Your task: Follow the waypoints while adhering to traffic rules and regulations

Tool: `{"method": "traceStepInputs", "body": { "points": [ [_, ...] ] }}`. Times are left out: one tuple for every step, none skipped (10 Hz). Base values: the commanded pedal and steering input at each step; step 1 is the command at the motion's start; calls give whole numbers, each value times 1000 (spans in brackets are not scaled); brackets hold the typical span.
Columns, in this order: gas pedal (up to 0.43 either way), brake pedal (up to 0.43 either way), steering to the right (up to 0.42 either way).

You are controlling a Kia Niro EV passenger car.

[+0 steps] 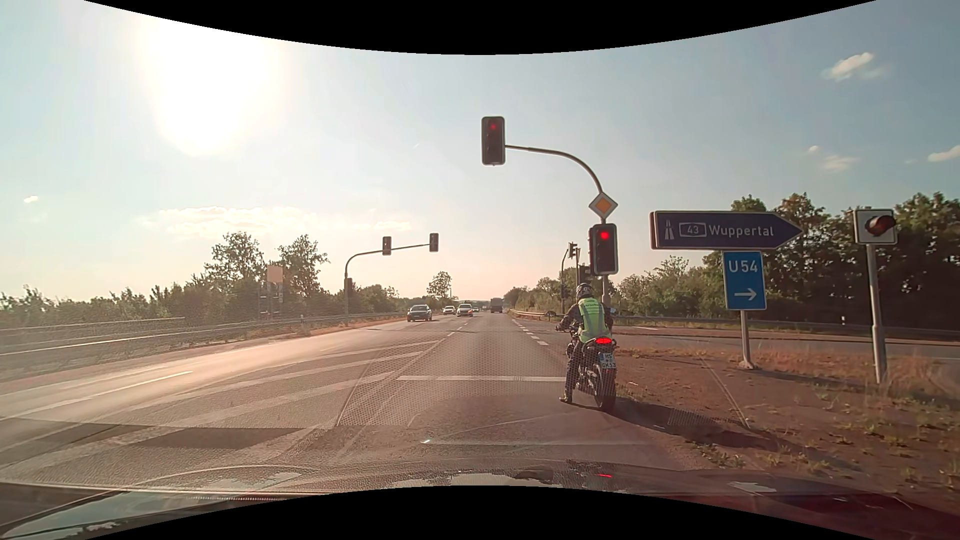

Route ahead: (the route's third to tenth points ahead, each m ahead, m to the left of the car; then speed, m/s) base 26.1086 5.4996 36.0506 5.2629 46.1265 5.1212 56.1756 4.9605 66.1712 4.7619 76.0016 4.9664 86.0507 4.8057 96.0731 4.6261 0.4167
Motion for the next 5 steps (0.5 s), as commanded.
{"method": "traceStepInputs", "body": {
  "points": [
    [0,0,1],
    [0,0,1],
    [0,0,1],
    [0,0,1],
    [0,0,1]
  ]
}}
